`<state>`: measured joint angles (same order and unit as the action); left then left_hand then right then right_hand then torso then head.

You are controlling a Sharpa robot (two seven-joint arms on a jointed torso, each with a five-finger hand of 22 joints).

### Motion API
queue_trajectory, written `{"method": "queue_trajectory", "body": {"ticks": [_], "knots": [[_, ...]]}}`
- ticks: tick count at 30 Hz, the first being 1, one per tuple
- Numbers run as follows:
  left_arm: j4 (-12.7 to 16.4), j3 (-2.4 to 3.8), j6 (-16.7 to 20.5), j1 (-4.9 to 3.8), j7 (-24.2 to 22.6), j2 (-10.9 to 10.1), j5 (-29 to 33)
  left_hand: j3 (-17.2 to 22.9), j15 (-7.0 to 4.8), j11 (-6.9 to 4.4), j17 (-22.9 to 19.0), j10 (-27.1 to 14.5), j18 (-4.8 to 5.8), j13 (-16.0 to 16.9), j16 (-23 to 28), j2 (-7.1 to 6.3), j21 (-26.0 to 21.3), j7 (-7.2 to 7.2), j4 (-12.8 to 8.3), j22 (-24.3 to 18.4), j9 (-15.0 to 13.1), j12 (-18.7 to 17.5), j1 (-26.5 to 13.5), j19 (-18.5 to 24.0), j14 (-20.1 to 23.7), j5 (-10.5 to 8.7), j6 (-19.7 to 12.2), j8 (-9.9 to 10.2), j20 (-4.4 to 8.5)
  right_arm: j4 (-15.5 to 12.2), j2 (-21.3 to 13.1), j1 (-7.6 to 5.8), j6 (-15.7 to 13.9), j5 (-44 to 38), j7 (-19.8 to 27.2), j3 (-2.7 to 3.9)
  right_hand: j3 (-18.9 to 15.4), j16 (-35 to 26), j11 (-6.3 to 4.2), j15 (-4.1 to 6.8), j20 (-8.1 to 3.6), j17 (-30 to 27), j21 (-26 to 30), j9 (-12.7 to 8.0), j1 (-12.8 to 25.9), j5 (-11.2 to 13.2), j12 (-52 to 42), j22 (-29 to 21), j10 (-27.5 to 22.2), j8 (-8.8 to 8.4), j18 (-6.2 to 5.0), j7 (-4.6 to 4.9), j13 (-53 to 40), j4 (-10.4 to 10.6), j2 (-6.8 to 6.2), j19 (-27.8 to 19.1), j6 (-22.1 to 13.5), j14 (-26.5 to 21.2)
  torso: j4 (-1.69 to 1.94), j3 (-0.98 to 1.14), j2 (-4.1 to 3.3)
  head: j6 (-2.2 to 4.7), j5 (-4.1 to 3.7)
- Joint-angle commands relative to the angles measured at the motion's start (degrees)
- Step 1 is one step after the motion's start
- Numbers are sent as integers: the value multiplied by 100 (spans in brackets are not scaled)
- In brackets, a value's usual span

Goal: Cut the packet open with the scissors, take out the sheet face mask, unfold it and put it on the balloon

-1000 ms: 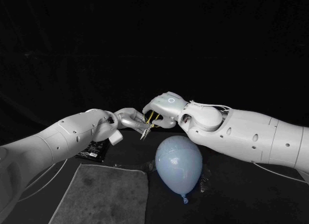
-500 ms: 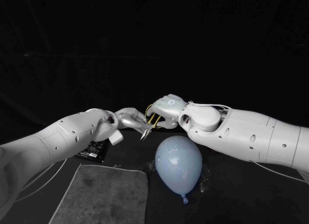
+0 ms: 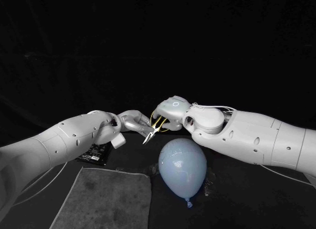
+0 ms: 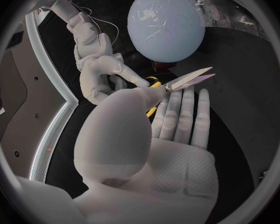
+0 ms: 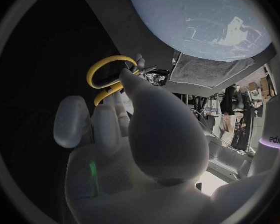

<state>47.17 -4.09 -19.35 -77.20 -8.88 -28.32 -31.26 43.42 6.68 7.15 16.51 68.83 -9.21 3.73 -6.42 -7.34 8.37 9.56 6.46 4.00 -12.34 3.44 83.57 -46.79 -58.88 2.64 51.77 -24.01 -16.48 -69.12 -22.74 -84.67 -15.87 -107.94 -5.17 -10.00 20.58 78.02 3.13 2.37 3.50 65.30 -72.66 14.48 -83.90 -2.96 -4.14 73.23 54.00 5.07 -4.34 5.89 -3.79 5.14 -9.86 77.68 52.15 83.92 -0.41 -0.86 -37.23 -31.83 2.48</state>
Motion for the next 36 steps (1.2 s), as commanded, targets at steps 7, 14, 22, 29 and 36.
{"method": "queue_trajectory", "body": {"ticks": [7,14,22,29,36], "knots": [[132,7,-105,-13,-105,-44,-62,93,-8,10,10,40,-94,9,33,40,39,1,-51,9,-1677,25,-5,-44,-35,20,62,-23,-5,91,61,-3,487,-305,-268,0,95,24,-3,-46,27,-12,4,4,26,5,-33,5,111,36,-40,3,-3,-35,-4,31,58,239,1,-9,1,-5,-23],[263,29,-112,-15,-96,-103,151,96,-8,10,10,40,-94,9,33,40,40,1,-53,9,-1679,24,-8,-44,-35,20,62,-23,-5,151,95,9,663,-381,-216,-19,190,45,0,-36,26,0,-17,16,73,5,-26,44,244,78,-36,6,0,-38,-42,55,157,236,-4,-7,-4,-2,-31],[516,43,-143,-30,-97,-159,337,113,-7,11,13,40,-94,9,35,44,41,-1,-61,9,-1688,23,-20,-44,-34,20,62,-24,-5,193,145,55,651,-397,-90,-47,473,87,-31,-7,4,31,-47,45,121,8,-3,104,469,164,-26,-25,7,-46,-24,91,353,238,7,-4,-6,-16,-32],[659,47,-160,-69,-99,-189,505,140,-7,11,17,41,-94,9,36,52,44,-6,-76,10,-1704,23,-33,-45,-35,21,60,-28,-5,270,166,83,597,-355,40,-57,874,129,27,-103,37,56,-117,145,278,20,-50,203,902,350,4,32,-5,79,203,146,680,238,4,-6,-7,-17,-28],[720,48,-150,-121,-91,-226,651,162,-7,11,20,43,-94,10,38,56,47,-9,-87,11,-1720,24,-46,-46,-35,21,58,-32,-5,379,171,113,524,-151,185,-62,1232,141,70,-194,152,21,-392,431,323,16,-209,477,1646,647,77,117,-36,93,603,325,915,203,7,-1,-4,-16,-20]]}}
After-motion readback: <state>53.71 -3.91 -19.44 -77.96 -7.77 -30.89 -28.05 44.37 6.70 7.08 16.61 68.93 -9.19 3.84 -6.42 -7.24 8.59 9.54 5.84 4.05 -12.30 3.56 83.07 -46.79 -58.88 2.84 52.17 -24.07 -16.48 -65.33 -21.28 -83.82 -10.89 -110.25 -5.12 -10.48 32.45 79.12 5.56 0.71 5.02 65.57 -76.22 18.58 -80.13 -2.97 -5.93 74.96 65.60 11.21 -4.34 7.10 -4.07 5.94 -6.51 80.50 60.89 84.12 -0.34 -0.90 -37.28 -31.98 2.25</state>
